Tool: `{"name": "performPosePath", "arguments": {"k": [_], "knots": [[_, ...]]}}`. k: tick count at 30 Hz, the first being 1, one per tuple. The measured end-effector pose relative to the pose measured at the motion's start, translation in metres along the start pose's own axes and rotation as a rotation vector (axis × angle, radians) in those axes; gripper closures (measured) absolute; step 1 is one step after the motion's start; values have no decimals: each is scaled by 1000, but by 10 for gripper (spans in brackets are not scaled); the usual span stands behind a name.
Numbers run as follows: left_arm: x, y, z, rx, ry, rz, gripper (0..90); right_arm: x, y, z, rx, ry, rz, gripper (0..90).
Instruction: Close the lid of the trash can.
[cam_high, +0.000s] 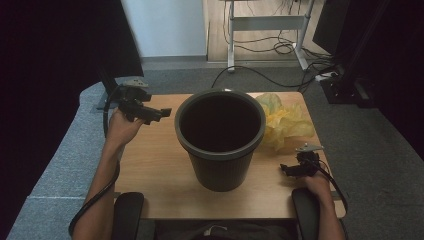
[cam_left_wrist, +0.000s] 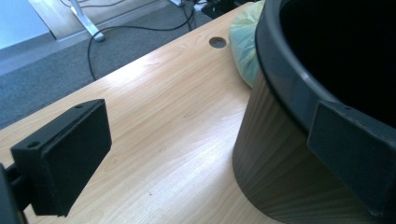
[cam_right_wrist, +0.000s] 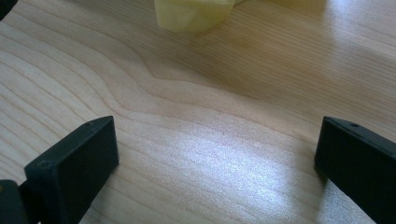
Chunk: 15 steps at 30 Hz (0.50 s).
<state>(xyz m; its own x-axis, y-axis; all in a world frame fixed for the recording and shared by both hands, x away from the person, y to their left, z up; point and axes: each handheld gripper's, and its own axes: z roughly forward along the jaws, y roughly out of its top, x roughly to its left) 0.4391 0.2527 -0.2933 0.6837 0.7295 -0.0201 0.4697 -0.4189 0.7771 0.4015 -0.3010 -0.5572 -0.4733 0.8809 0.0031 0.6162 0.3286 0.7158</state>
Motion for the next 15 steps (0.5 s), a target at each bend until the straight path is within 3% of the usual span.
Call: {"name": "performPosePath", "arguments": {"k": [9,15], "knots": [[9,-27,4,-21,22,-13,0,0,0,0,0,0,1,0],[13,-45,8,-13,15,-20,0,0,0,0,-2,-1,1,0]]}}
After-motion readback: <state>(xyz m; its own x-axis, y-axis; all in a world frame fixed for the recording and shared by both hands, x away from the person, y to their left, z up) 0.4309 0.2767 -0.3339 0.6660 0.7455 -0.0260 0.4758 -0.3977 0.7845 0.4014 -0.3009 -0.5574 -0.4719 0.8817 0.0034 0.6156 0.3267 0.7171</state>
